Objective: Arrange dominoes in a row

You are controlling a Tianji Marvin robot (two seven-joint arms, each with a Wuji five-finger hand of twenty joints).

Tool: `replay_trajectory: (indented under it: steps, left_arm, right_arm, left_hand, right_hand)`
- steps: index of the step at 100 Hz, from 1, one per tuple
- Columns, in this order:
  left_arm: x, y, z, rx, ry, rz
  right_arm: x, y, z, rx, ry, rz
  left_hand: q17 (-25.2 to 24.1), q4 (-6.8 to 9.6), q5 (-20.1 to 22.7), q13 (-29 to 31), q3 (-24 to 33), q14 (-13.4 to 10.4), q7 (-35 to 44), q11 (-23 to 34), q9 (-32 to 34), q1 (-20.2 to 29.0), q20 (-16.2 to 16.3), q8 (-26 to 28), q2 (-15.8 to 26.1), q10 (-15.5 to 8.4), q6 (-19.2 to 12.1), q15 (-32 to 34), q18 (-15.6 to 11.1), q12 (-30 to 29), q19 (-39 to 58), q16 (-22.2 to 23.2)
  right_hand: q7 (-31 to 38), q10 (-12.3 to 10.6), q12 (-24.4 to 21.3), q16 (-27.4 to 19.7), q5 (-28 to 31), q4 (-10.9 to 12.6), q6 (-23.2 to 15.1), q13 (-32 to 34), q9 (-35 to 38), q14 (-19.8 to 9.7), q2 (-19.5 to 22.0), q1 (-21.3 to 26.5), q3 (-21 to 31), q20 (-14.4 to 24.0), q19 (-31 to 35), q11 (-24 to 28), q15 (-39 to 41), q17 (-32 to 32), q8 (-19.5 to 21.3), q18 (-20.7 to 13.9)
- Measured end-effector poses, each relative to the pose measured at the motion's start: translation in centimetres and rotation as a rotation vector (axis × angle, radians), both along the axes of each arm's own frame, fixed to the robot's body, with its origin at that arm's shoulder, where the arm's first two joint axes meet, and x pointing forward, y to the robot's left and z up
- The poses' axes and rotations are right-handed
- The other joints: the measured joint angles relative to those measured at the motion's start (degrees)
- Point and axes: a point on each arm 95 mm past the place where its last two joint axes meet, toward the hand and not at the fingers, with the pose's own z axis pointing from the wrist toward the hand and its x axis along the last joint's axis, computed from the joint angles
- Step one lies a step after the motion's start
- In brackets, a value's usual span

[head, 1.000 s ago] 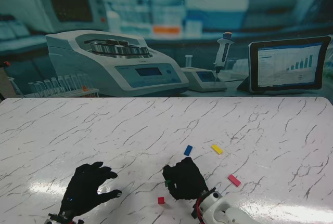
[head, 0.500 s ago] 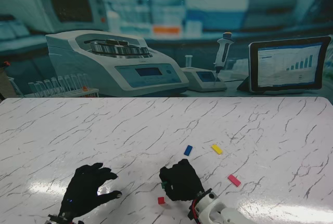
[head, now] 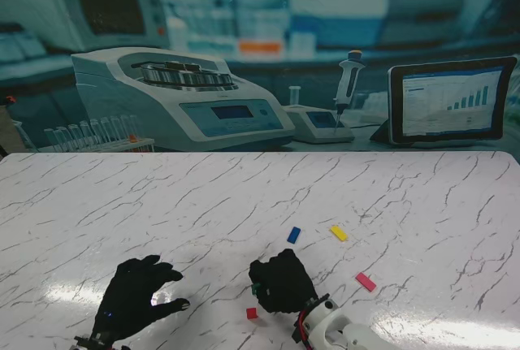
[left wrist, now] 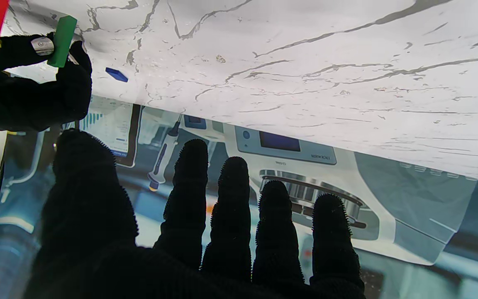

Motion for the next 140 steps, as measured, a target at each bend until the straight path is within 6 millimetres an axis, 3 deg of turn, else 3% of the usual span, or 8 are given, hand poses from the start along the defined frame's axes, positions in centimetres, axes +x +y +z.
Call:
replay_trajectory:
  steps: [58,64,77,79,98,106,114,140]
  left_arm:
    - [0.0,0.0,0.0,-0.002,0.002,0.003]
    - [0.0,0.0,0.0,-0.002,0.002,0.003]
    - [0.0,0.1,0.0,-0.002,0.002,0.005]
    - [0.0,0.1,0.0,-0.002,0.002,0.005]
    - [0.0,0.1,0.0,-0.002,0.002,0.005]
    - [0.0,0.1,0.0,-0.002,0.002,0.006]
    - [0.0,0.1,0.0,-0.002,0.002,0.006]
    - [0.0,0.1,0.0,0.0,0.0,0.007]
  right_arm:
    - [-0.2,0.0,-0.1,0.015,0.009,0.001]
    - [-0.2,0.0,-0.1,0.017,0.01,0.001]
    - [-0.1,-0.2,-0.1,0.017,0.017,0.003]
    - [-0.1,-0.2,-0.1,0.017,0.018,0.004]
    - [0.0,-0.4,0.0,0.013,0.029,0.012]
    - [0.0,-0.5,0.1,0.009,0.032,0.017]
    - [0.0,-0.6,0.2,0.004,0.039,0.022]
    - [0.3,-1.5,1.3,-0.05,0.101,0.049]
  left_hand:
    - [0.0,0.0,0.02,0.0,0.0,0.0,0.51,0.01,0.05,0.0,0.0,0.0,0.0,0.0,0.0,0.0,0.0,0.0,0.0,0.0]
    - [0.0,0.0,0.02,0.01,0.0,0.0,0.55,0.23,0.82,0.0,0.0,0.0,0.0,0.0,0.0,0.0,0.0,0.01,0.0,0.0]
    - [0.0,0.0,0.07,0.01,0.0,0.0,0.57,0.23,1.38,0.0,0.0,0.0,0.0,0.0,0.0,0.0,0.0,0.01,0.0,0.0]
    - [0.0,0.0,0.07,0.01,0.0,0.0,0.57,0.23,1.38,0.0,0.0,0.0,0.0,0.0,0.0,0.0,0.0,0.01,0.0,0.0]
    - [0.0,0.0,0.08,0.01,0.0,0.0,0.6,0.23,1.38,0.0,0.0,0.01,0.0,0.0,0.0,0.0,0.0,0.01,0.0,0.0]
    - [0.0,0.0,0.08,0.01,0.0,0.0,0.61,0.23,1.38,0.0,0.0,0.01,0.0,0.0,0.0,0.0,0.0,0.01,0.0,0.0]
    - [0.0,0.0,0.08,0.01,0.0,0.0,0.63,0.23,1.38,0.0,0.0,0.01,0.0,0.0,0.0,0.0,0.0,0.01,0.0,0.0]
    - [0.0,0.0,0.09,0.02,0.0,0.0,0.65,0.23,1.38,0.0,0.0,0.02,0.0,0.0,0.0,0.0,0.0,0.01,0.0,0.0]
  right_hand:
    - [-0.41,0.69,-0.1,0.0,-0.51,0.0,0.17,-0.95,-0.06,0.0,1.24,1.39,-3.5,0.0,0.0,-1.48,0.05,-0.09,-0.56,0.0]
    - [-0.86,0.71,-0.54,0.0,-0.13,-1.9,0.17,-0.95,-0.06,0.0,1.26,1.39,-3.57,0.0,0.0,-1.56,0.05,-0.09,-0.56,0.0]
    - [-1.27,1.01,-0.57,0.0,-0.3,-2.04,0.17,-1.29,-0.07,0.0,1.28,1.39,-3.85,0.0,0.0,-2.32,-0.02,-0.28,-0.56,0.0]
    - [-1.83,1.09,-0.57,0.0,-0.32,-3.17,0.17,-1.38,-0.1,0.0,1.35,1.39,-3.85,0.0,-0.01,-2.88,-0.04,-0.29,-0.56,0.0]
    - [-4.01,1.89,-0.57,0.0,-1.78,-3.17,0.22,-2.86,-1.63,0.04,-0.16,1.39,-3.6,0.0,-0.11,-4.44,-0.22,-0.79,-0.57,0.0]
    - [-4.87,1.95,0.03,0.0,-1.85,-6.49,0.22,-2.81,-1.63,0.07,-0.83,1.39,-2.92,-0.03,-0.69,-5.11,-0.8,-0.88,-0.57,0.0]
    - [-5.5,2.05,0.06,0.0,-1.94,-6.56,0.67,-3.36,-2.29,0.11,-1.0,1.39,-2.92,-0.03,-0.8,-5.18,-0.88,-1.03,-0.57,0.0]
    - [-21.02,4.05,2.32,0.02,-2.58,-6.56,3.84,-8.45,-9.52,2.28,2.81,-0.64,-5.81,-0.63,-4.97,-8.19,-3.74,-3.7,5.63,0.0]
